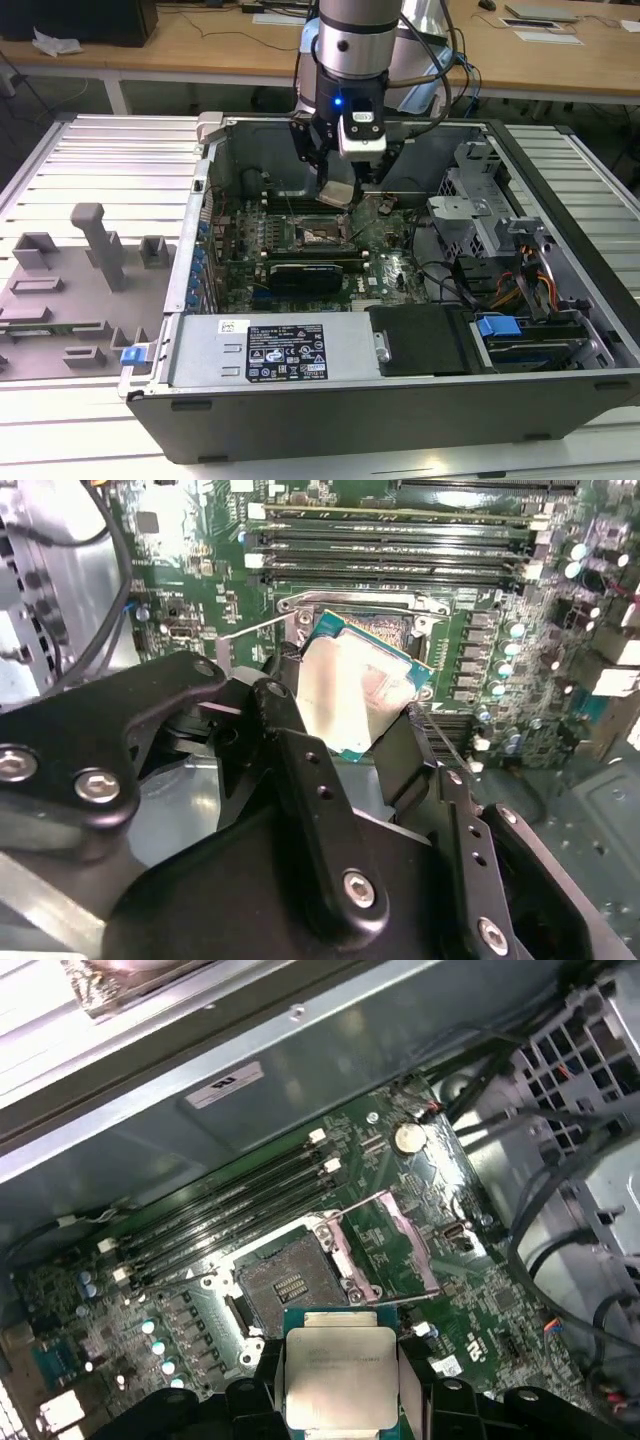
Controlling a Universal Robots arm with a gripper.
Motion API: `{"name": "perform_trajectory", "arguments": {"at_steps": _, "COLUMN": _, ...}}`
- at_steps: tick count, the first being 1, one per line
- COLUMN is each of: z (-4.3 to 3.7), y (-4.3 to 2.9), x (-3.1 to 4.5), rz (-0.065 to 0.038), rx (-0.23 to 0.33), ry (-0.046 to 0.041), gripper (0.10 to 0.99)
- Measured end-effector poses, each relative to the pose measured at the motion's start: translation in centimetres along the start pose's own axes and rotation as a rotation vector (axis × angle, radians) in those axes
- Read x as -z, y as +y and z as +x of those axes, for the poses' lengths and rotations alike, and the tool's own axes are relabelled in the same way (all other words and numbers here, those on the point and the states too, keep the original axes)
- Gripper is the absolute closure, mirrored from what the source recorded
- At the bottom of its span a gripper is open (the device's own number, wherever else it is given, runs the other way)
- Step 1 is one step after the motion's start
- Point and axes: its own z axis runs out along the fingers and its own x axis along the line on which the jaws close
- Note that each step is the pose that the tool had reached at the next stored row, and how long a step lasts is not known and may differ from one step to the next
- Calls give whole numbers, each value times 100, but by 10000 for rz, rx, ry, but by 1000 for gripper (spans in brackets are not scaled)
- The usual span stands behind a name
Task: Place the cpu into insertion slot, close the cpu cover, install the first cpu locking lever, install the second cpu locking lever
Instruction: 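Place the cpu into insertion slot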
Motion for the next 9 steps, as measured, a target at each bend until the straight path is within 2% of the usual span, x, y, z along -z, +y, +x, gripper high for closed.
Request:
{"name": "perform_trajectory", "arguments": {"at_steps": 7, "z": 0, "y": -1, "x": -24, "rz": 40, "rx": -1143, "ry": -70, "gripper": 545}}
{"name": "perform_trajectory", "arguments": {"at_steps": 9, "z": 0, "y": -2, "x": -34, "rz": 55, "rx": -1649, "ry": -100, "gripper": 545}}
